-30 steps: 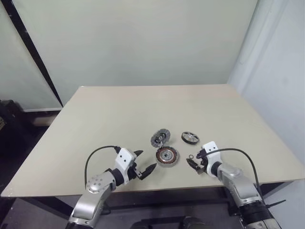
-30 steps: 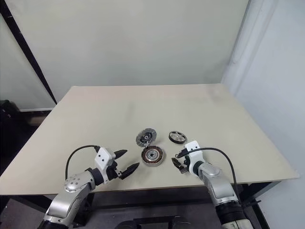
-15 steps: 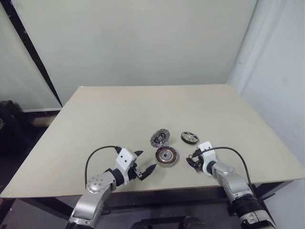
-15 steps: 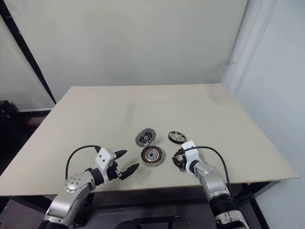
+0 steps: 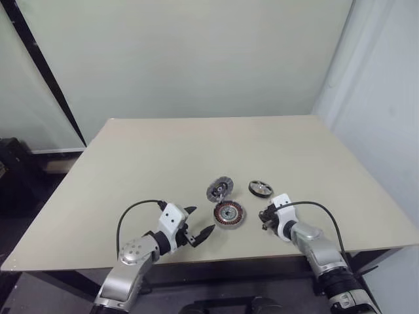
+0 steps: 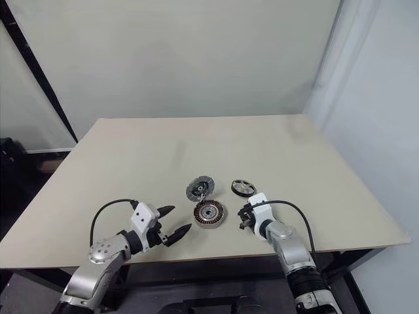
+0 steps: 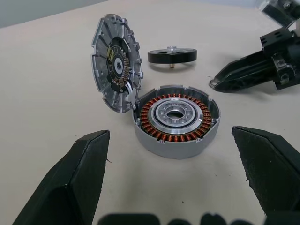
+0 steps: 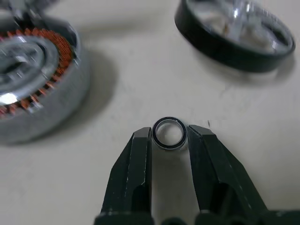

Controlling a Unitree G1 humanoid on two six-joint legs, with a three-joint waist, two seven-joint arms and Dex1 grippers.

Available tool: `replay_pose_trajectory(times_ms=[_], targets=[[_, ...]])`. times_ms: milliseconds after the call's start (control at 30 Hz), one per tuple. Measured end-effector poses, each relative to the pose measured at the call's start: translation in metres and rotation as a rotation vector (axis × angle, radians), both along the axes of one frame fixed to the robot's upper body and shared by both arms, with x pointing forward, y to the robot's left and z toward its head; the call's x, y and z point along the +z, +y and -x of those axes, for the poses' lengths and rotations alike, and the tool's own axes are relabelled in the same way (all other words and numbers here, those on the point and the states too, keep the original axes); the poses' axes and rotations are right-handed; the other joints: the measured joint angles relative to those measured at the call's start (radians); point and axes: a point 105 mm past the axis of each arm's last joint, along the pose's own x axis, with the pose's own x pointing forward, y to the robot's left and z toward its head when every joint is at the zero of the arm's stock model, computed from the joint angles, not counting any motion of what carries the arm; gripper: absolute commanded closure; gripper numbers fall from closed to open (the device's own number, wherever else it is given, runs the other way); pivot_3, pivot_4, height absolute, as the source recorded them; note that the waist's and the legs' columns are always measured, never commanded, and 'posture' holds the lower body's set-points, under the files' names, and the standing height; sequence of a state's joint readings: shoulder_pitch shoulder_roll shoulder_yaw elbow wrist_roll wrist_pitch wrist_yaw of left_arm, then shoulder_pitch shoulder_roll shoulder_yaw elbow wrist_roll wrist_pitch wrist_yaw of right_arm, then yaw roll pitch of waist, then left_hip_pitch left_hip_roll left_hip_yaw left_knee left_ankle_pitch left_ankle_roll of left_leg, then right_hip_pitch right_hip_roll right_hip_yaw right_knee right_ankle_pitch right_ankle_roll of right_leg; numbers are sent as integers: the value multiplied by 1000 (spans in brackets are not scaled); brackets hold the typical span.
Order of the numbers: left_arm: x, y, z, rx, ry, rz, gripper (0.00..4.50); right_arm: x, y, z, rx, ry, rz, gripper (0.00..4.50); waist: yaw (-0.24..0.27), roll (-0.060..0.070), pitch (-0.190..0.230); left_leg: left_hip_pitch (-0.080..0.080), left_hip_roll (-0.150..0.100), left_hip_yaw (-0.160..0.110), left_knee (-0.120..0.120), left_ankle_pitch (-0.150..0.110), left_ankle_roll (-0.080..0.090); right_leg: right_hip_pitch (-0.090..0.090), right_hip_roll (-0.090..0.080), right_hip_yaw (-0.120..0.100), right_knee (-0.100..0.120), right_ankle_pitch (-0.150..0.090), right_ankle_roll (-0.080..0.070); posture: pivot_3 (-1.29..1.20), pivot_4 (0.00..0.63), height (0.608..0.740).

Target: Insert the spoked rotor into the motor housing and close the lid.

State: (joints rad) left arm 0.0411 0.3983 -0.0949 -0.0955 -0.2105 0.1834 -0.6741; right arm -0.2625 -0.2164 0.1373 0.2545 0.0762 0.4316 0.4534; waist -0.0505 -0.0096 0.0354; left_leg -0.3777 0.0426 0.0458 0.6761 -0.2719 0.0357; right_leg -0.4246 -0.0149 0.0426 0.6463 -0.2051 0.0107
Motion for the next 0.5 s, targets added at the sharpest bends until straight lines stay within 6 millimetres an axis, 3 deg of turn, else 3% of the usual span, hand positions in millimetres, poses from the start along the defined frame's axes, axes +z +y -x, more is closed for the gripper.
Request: replay_pose_trajectory(times_ms=[200,500], targets=[[-1,13,-5,27,-4,-24,0,37,24,-9,121,-78,-13,3701,0,0,0,0,0,0,0,0,0,0,0,0,0,0,0,0,0,740],[0,20,-6,26,-14,-36,0,48,60,-9,236,-54,-31,3701,0,0,0,-1,0,0,0,0,0,0,0,-1,0,0,0,0,0,740]])
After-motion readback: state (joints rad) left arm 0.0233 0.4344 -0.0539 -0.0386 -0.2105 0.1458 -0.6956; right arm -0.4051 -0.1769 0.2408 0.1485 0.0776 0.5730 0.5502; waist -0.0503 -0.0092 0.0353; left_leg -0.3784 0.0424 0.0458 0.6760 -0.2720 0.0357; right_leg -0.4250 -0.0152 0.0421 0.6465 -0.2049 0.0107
